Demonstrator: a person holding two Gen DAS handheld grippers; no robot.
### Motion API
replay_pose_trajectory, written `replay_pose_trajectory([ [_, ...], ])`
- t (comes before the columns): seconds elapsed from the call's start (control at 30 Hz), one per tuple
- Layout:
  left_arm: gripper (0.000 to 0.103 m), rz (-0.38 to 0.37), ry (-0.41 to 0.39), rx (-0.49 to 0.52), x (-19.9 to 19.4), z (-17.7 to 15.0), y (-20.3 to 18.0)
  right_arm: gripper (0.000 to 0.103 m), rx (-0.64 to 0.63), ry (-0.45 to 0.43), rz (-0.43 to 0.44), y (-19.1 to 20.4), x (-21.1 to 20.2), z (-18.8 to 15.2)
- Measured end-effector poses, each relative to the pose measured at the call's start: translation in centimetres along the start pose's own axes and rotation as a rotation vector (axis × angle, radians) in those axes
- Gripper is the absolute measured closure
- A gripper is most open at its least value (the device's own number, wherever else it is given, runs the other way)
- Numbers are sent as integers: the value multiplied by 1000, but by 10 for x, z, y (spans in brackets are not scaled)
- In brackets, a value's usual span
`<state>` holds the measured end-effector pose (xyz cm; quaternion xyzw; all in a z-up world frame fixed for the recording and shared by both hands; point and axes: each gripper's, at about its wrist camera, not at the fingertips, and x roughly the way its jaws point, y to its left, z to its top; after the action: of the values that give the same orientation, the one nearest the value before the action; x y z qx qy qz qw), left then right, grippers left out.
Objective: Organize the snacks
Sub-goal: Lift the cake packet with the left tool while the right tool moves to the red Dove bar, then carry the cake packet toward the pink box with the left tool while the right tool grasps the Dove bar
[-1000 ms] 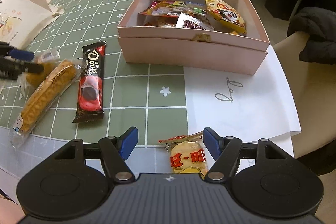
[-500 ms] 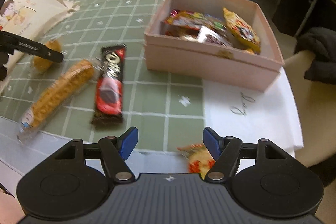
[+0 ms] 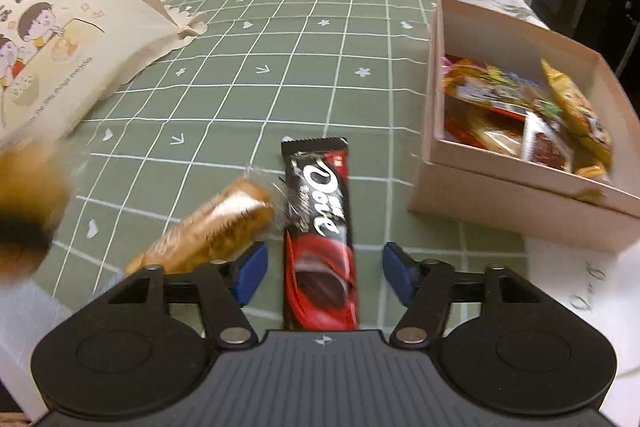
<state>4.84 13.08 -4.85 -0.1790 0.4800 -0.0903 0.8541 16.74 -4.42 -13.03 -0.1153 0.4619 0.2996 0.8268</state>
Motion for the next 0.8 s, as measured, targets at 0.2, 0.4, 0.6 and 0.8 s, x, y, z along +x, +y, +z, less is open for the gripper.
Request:
replay_pose_trajectory([
  [0.2, 47, -25, 63, 42, 14, -14, -18, 65, -5, 7, 7, 8, -5, -4],
  [0.4, 47, -56, 114, 33, 41, -12, -27, 65, 11, 68, -41, -5, -33, -40],
  [0.6, 47, -86, 188, 31, 70, -16, -45, 64, 77, 117, -31, -26, -54, -65],
  [0.8, 47, -22, 222, 91, 81, -24, -62, 59, 70, 71, -73, -37, -54, -64],
])
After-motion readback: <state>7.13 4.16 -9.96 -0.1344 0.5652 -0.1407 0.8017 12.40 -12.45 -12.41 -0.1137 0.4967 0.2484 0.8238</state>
